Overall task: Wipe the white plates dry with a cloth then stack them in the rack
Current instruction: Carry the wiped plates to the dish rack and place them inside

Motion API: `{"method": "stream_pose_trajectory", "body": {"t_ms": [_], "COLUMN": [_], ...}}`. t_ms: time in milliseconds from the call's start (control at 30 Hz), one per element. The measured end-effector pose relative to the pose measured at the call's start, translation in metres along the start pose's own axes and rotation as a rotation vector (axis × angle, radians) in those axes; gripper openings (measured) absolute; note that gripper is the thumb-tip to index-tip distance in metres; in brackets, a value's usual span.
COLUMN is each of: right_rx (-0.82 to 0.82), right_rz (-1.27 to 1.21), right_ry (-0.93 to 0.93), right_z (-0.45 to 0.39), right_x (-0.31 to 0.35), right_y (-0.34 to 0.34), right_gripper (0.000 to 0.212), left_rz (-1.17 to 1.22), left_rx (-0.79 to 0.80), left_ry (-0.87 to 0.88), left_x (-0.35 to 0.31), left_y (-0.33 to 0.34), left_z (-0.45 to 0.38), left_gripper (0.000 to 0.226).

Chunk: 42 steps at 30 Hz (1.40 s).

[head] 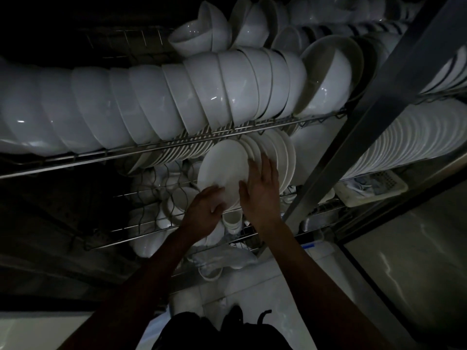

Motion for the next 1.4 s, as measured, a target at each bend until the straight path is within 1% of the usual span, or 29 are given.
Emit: {"method": "stream_pose_trajectory", "body": {"t_ms": [100, 300, 433, 567, 667, 733, 833, 900, 1000, 1167, 1233, 1333, 1400], "right_rx": [0.004, 0.020, 0.046, 0.089, 0.119, 0.122, 0.117, 0.155, 0.205, 0.201, 0.205, 0.181, 0.153], "right_rz": [-0.015, 0.009, 0.036, 0.047, 0.039, 0.037, 0.057, 0.098, 0.159, 0.232, 0.279, 0.329, 0.341], "right_ry": [0.005, 0.046, 0.091, 0.134, 0.172, 0.229, 0.324, 0.394, 0.485, 0.641, 0.705, 0.794, 0.851], "right_z": [0.003, 0.018, 0.035, 0.053, 0.071, 0.088, 0.118, 0.142, 0.182, 0.253, 0.285, 0.332, 0.363], "right_x": [0.001, 0.012, 0.028, 0.043, 0.046, 0.045, 0.038, 0.031, 0.018, 0.001, -0.007, -0.014, -0.015], "right_y": [-0.004, -0.010, -0.013, -0.019, -0.026, -0.033, -0.047, -0.056, -0.069, -0.098, -0.110, -0.127, -0.136], "right_gripper": [0.053, 0.051, 0.051, 0.047, 0.044, 0.043, 0.040, 0.038, 0.028, 0.040, 0.045, 0.045, 0.045], "left_rz": [0.000, -0.032, -0.049, -0.064, -0.067, -0.120, -0.206, -0.232, -0.234, -0.302, -0.317, -0.342, -0.363], "left_rx": [0.049, 0.139, 0.171, 0.180, 0.235, 0.266, 0.308, 0.355, 0.434, 0.605, 0.684, 0.784, 0.840], "left_ry": [-0.008, 0.053, 0.066, 0.089, 0.155, 0.228, 0.325, 0.369, 0.432, 0.556, 0.624, 0.749, 0.820], "left_x": [0.000, 0.001, 0.004, 0.000, -0.009, -0.018, -0.031, -0.041, -0.063, -0.104, -0.121, -0.144, -0.154], "left_y": [-0.003, -0.014, -0.029, -0.044, -0.048, -0.046, -0.037, -0.028, -0.010, 0.033, 0.054, 0.083, 0.099], "left_z": [0.001, 0.010, 0.022, 0.034, 0.043, 0.050, 0.061, 0.068, 0.083, 0.115, 0.131, 0.159, 0.181], "left_gripper": [0.045, 0.039, 0.038, 0.039, 0.037, 0.033, 0.021, 0.023, 0.035, 0.027, 0.030, 0.032, 0.039]}}
Point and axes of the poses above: each hand's wrist, its own z-axis away from the middle knuckle, its own y-axis out of the palm, x = y × z, the point moved 4 cm from there along -z, towards the middle knuckle, and after that the axes turned 9 degrees about z, right-handed, at the moved point
